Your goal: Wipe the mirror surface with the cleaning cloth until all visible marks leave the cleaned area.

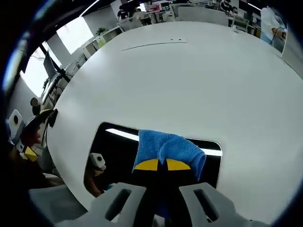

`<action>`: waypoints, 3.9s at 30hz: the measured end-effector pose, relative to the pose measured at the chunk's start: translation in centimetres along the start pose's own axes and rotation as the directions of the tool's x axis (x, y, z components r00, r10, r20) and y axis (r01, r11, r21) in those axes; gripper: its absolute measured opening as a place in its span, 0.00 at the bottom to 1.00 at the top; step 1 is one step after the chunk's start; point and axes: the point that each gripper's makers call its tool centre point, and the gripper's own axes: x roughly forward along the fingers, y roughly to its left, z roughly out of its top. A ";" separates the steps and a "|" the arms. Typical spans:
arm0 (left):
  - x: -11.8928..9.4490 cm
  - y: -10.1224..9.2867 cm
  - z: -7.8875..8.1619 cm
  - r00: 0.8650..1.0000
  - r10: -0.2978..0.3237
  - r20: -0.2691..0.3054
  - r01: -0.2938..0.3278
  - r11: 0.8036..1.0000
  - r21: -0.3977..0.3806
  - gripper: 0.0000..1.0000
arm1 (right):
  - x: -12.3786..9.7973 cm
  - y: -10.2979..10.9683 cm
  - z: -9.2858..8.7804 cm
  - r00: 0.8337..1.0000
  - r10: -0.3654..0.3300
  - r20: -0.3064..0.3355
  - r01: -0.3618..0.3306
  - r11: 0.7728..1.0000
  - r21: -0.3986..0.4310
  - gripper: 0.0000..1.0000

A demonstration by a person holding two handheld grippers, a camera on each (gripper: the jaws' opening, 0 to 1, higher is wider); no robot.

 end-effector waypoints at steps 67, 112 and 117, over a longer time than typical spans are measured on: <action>-1.0 -1.5 -1.3 1.000 0.016 0.015 -0.016 1.000 -0.013 0.99 | -4.6 1.4 -9.1 0.995 0.092 -0.045 -0.089 0.994 0.058 0.00; -1.4 -0.5 -1.5 0.999 0.028 0.016 -0.028 0.999 -0.039 0.99 | -4.1 -3.5 -6.3 0.999 0.034 -0.035 -0.029 0.989 0.142 0.00; -1.2 -0.6 -1.5 0.999 0.027 0.019 -0.027 0.999 -0.041 0.99 | -3.7 -3.8 -5.6 0.999 0.029 -0.030 -0.025 0.990 0.136 0.00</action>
